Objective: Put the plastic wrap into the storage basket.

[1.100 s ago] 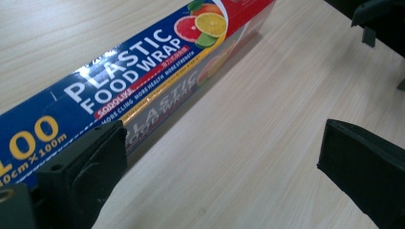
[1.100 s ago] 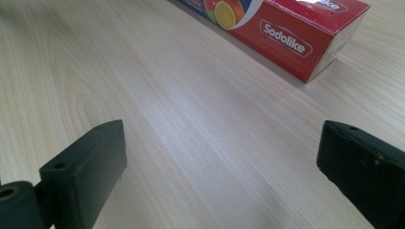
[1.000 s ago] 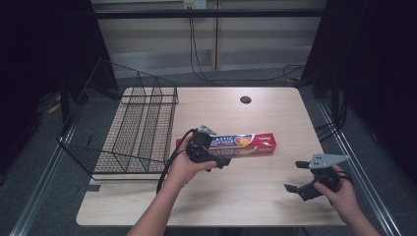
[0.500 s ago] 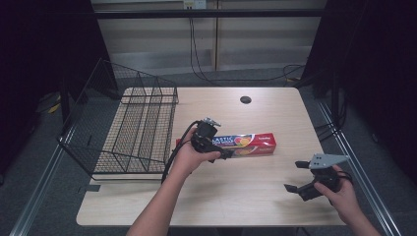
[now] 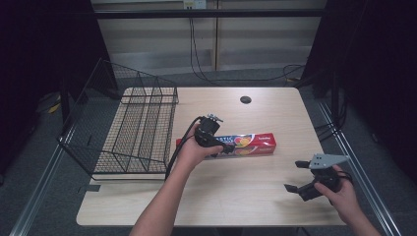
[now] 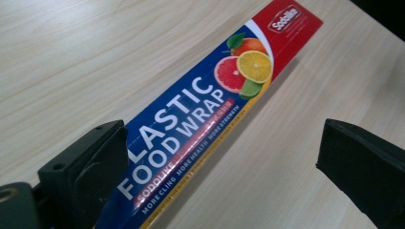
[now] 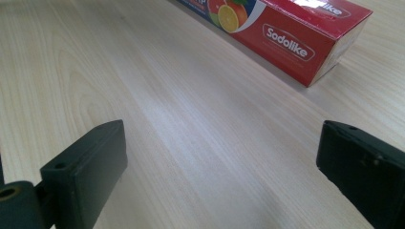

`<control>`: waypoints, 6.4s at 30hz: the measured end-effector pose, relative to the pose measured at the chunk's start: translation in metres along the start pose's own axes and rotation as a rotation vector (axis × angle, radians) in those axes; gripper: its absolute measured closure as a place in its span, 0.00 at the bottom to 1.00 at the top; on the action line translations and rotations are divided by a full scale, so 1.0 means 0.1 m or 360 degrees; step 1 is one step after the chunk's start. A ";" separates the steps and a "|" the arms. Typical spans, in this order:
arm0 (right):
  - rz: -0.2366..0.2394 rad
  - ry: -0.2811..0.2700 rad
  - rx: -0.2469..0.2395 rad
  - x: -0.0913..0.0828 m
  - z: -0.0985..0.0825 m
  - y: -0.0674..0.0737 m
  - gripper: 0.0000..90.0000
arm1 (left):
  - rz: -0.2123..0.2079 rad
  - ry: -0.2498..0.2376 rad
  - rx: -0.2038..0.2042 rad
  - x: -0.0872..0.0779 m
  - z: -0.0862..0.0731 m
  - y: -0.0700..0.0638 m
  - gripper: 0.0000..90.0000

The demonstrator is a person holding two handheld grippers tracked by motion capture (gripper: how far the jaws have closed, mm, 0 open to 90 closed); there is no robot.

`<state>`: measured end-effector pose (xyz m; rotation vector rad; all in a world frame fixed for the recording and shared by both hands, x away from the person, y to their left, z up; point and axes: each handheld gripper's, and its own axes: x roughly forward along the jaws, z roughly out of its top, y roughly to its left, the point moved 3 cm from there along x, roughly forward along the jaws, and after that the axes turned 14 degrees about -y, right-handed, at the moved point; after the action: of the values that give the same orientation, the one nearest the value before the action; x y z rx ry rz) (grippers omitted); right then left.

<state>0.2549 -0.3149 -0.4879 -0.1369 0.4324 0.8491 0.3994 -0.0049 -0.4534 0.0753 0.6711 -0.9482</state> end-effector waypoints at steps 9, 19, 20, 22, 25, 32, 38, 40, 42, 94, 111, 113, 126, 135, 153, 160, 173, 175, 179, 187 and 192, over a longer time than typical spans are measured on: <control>0.0005 0.0002 -0.0007 0.01 0.00 0.01 0.03 | -0.0001 -0.0020 0.0014 0.12 0.02 0.05 0.04; 0.0020 0.0002 -0.0003 0.02 0.00 0.02 0.03 | 0.0018 0.0007 0.0014 0.22 -0.02 0.11 0.03; 0.0023 0.0005 -0.0005 0.02 0.00 0.02 0.03 | 0.0013 -0.0005 0.0001 0.23 -0.02 0.11 0.03; 0.0027 0.0004 -0.0007 0.02 0.00 0.02 0.03 | 0.0014 -0.0012 -0.0003 0.23 -0.02 0.12 0.03; 0.0031 0.0011 -0.0005 0.02 -0.01 0.01 0.03 | 0.0027 -0.0029 -0.0030 0.24 -0.02 0.14 0.03; 0.0039 0.0009 -0.0006 0.03 -0.01 0.02 0.03 | 0.0040 0.0024 -0.0003 0.29 -0.06 0.19 0.02; 0.0050 0.0008 -0.0017 0.04 -0.01 0.04 0.03 | 0.0030 0.0036 -0.0012 0.32 -0.07 0.21 0.02; 0.0050 0.0009 -0.0019 0.04 -0.01 0.04 0.03 | 0.0027 0.0049 0.0016 0.33 -0.08 0.20 0.02; 0.0056 0.0012 -0.0023 0.05 -0.01 0.04 0.03 | 0.0026 0.0056 0.0045 0.33 -0.08 0.20 0.02; 0.0060 -0.0015 0.0004 0.06 0.02 0.08 0.03 | 0.0056 0.0459 0.0089 0.20 -0.26 -0.09 0.41; 0.0065 -0.0017 0.0007 0.06 0.00 0.06 0.03 | -0.0009 0.0505 0.0113 0.42 -0.14 -0.09 0.41; 0.0066 -0.0016 0.0006 0.06 0.01 0.06 0.03 | 0.0006 0.0549 0.0155 0.42 -0.12 -0.10 0.44; 0.0067 -0.0030 0.0016 0.04 0.01 0.04 0.03 | -0.0023 0.0688 0.0054 0.33 0.01 -0.20 0.49; 0.0065 -0.0036 0.0009 0.03 0.02 0.05 0.03 | -0.0001 0.0651 -0.0029 0.10 0.22 -0.18 0.49; 0.0058 -0.0047 0.0014 0.02 0.03 0.06 0.03 | 0.0145 0.0550 -0.0145 -0.35 0.56 -0.10 0.49; 0.0067 -0.0049 0.0008 0.04 0.03 0.06 0.03 | 0.0178 0.0566 -0.0155 -0.51 0.66 -0.05 0.49; 0.0064 -0.0052 0.0016 0.04 0.03 0.06 0.03 | 0.0226 0.0549 -0.0193 -0.77 0.81 0.03 0.49; 0.0064 -0.0053 0.0017 0.04 0.03 0.06 0.03 | 0.0233 0.0540 -0.0215 -0.80 0.83 0.04 0.49; 0.0065 -0.0041 0.0015 0.05 0.02 0.06 0.03 | 0.0252 0.0527 -0.0229 -0.87 0.87 0.07 0.49; 0.0072 -0.0044 0.0020 0.06 0.03 0.07 0.03 | 0.0294 0.0545 -0.0254 -1.00 0.94 0.12 0.49; 0.0074 -0.0045 0.0021 0.06 0.03 0.07 0.03 | 0.0326 0.0527 -0.0277 -1.09 0.98 0.16 0.49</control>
<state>0.2540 -0.3060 -0.4876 -0.1028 0.4160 0.8927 0.4173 0.0507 -0.3175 0.1462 1.0289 -0.6823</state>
